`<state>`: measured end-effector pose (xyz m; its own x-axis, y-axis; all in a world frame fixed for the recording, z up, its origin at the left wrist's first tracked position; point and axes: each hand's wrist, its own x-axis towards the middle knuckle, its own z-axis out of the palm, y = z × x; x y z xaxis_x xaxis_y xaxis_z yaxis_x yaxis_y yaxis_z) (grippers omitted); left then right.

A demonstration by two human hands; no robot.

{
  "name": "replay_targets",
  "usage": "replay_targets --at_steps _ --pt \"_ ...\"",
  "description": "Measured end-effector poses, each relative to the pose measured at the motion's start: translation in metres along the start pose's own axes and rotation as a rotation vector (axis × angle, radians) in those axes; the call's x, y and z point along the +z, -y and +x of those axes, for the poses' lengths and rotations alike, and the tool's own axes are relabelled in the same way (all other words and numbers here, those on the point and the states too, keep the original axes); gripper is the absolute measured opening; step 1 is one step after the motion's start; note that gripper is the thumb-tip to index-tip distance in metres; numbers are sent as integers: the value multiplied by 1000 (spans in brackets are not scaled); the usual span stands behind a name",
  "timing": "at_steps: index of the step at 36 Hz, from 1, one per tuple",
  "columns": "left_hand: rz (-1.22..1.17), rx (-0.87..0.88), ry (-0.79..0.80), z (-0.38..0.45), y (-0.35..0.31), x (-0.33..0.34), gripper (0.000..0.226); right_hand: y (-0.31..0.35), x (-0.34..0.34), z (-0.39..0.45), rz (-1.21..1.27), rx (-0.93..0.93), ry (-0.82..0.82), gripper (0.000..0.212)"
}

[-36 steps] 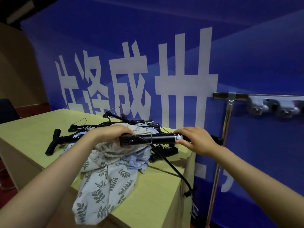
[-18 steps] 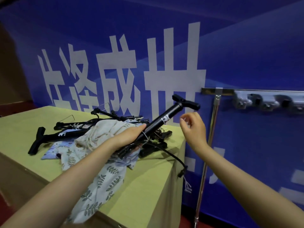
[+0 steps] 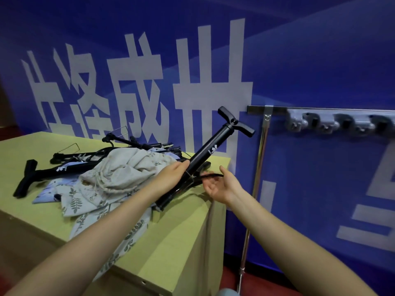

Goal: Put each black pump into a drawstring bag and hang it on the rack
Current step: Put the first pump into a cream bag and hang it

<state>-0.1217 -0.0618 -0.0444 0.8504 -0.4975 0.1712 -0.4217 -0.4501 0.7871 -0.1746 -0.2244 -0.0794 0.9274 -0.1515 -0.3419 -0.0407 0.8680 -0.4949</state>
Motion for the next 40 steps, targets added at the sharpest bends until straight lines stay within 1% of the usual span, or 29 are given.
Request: replay_targets --at_steps 3,5,8,10,12,14,16,18,20,22,24,26,28,30,33,36,40 --pt "-39 -18 8 -5 9 -4 36 13 -4 8 113 -138 -59 31" --pt "10 -4 -13 -8 16 -10 40 25 -10 12 89 -255 -100 28" --pt "15 -20 -35 -11 28 -21 46 40 -17 14 24 -397 -121 31" --pt "47 -28 -26 -13 34 -24 41 47 -19 10 -8 -473 -83 32" --pt "118 -30 -35 -15 35 -26 34 51 -17 5 -99 -561 -27 30" --pt "183 -37 -33 -16 36 -27 31 55 -12 -1 -208 -651 40 25" --pt "211 -52 17 -16 37 -26 29 61 -4 -8 -309 -712 97 20" --pt "227 -66 82 -16 37 -24 29 69 3 -14 -400 -724 124 18" --pt "269 -70 99 -15 38 -22 33 76 8 -16 -510 -722 114 16" --pt "260 -77 124 -17 38 -15 30 82 12 -14 -658 -744 74 13" --pt "200 -97 174 -19 41 -5 25 86 13 -11 -788 -773 30 9" --pt "171 -106 193 -19 44 0 30 90 13 -9 -924 -806 -25 8" --pt "150 -104 204 -19 45 -1 39 92 11 -7 -1027 -842 -87 10" --pt "112 -107 230 -20 43 -5 49 95 7 -2 -1054 -839 -120 16" --pt "-4 -121 241 -21 42 -9 53 95 0 5 -1071 -814 -158 27" --pt "-49 -114 241 -20 43 -12 50 92 -4 11 -1083 -808 -171 24" --pt "-43 -79 280 -20 44 -14 45 88 -2 15 -1075 -804 -156 29"
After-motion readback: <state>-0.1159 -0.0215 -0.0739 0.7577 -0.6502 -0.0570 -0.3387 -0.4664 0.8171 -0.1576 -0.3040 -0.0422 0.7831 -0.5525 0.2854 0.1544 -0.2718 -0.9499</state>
